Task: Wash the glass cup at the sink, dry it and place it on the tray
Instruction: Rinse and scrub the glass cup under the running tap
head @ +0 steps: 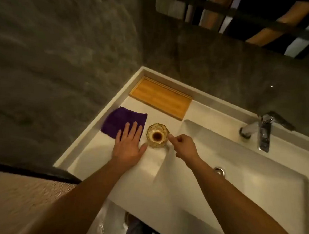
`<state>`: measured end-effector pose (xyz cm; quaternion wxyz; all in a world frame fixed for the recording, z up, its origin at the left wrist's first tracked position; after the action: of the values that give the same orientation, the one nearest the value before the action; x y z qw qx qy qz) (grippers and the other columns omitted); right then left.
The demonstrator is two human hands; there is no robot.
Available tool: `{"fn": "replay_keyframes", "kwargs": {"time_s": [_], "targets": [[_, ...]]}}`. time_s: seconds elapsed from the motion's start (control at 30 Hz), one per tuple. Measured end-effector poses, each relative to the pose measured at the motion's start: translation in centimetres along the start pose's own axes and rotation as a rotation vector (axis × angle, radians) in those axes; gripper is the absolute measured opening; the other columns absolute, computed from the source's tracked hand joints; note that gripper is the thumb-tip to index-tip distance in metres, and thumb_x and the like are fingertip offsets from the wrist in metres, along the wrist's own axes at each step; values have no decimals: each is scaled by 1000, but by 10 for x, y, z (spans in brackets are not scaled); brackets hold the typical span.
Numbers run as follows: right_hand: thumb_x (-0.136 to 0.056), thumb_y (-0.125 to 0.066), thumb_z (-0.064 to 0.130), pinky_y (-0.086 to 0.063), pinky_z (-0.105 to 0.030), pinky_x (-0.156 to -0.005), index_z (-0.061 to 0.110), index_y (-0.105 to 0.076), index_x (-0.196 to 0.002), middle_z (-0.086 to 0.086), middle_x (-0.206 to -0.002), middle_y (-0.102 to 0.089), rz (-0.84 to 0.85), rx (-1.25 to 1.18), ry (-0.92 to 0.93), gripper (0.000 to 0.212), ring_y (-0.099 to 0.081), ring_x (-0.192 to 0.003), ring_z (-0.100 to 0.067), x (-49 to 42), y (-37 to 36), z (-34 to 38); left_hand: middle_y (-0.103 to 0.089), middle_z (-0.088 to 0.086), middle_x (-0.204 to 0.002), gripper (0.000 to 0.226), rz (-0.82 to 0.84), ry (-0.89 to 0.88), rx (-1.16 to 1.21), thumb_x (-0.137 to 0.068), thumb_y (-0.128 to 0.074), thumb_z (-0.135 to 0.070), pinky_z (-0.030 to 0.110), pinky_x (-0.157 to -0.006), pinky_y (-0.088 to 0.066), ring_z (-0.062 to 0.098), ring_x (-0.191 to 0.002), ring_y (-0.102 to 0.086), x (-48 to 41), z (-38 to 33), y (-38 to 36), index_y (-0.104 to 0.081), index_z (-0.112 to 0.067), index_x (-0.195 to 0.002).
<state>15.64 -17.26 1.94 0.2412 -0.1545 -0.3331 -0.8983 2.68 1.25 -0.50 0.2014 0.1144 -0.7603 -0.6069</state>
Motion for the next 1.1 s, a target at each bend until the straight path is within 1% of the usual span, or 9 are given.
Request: {"fn": "replay_keyframes", "kwargs": {"time_s": [0.1, 0.27, 0.33, 0.5, 0.63, 0.73, 0.87, 0.97, 1.1], "targets": [[-88, -73, 56, -62, -57, -82, -5, -68, -96, -23, -90, -75, -37, -114, -109, 61, -68, -76, -29, -9, -10, -2, -19, 6, -171, 77, 6, -17, -49, -100, -19, -65, 53, -126, -15, 30, -158, -13, -9, 13, -13, -14, -21, -162], [-89, -79, 42, -65, -40, -70, -3, -66, -103, -20, -101, -72, -20, -275, -232, 48, -74, -96, -35, -12, -16, -6, -18, 7, -171, 77, -36, -54, -32, -100, -23, -64, 54, -126, -14, 31, -158, -13, -9, 16, -21, -12, -19, -162], [-91, -78, 35, -66, -43, -75, -2, -67, -101, -18, -98, -72, -18, -324, -239, 39, -74, -96, -36, -11, -16, -10, -18, 8, -171, 77, -34, -52, -34, -100, -23, -63, 54, -126, -14, 31, -158, -13, -10, 17, -22, -12, -20, -162], [-97, -69, 22, -65, -46, -81, -4, -76, -102, -30, -108, -75, -3, -499, -238, 27, -74, -92, -29, 1, -14, -24, -17, 7, -171, 77, -27, -51, -33, -100, -24, -63, 54, -125, -13, 31, -158, -12, -11, 16, -22, -12, -20, -163], [-97, -69, 19, -63, -38, -79, -2, -78, -99, -29, -102, -78, -16, -598, -224, 23, -74, -86, -26, 6, -6, -37, -14, 6, -172, 77, -11, -49, -32, -99, -25, -63, 54, -126, -11, 30, -158, -10, -11, 10, -20, -10, -21, -163], [-95, -70, 14, -63, -39, -80, -5, -78, -94, -26, -89, -72, -38, -693, -242, 21, -69, -82, -29, 10, -10, -43, -13, 5, -172, 78, 7, -28, 1, -99, -27, -63, 53, -126, -9, 28, -159, -7, -11, 20, -21, -10, -22, -163], [-93, -73, 13, -65, -41, -87, -4, -78, -92, -19, -87, -71, -86, -841, -270, 17, -68, -83, -27, 21, 2, -67, -14, 4, -172, 80, 26, -2, 44, -95, -25, -64, 53, -126, -6, 27, -159, -5, -10, 17, -18, -14, -23, -162], [-91, -74, 10, -64, -41, -90, -8, -77, -93, -19, -89, -72, -129, -906, -264, 19, -69, -87, -27, 30, 27, -89, -16, 7, -171, 78, 10, 20, 132, -95, -24, -63, 53, -126, -9, 28, -158, -8, -13, 2, -7, -22, -21, -161], [-92, -73, 8, -65, -36, -85, -8, -78, -96, -19, -89, -74, -201, -948, -252, 17, -71, -86, -25, 47, 75, -125, -21, 9, -170, 70, -30, -43, 313, -101, -41, -53, 53, -125, -19, 28, -157, -15, -17, -53, 7, -25, -19, -161]]}}
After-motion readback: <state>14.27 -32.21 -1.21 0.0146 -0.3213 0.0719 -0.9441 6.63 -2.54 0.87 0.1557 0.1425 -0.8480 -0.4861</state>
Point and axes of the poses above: each hand's wrist, its own x-axis away from the middle knuckle, its own y-axis out of the back of the hand, z = x × y, the point moved 3 cm from there along -x, towards the middle knuckle
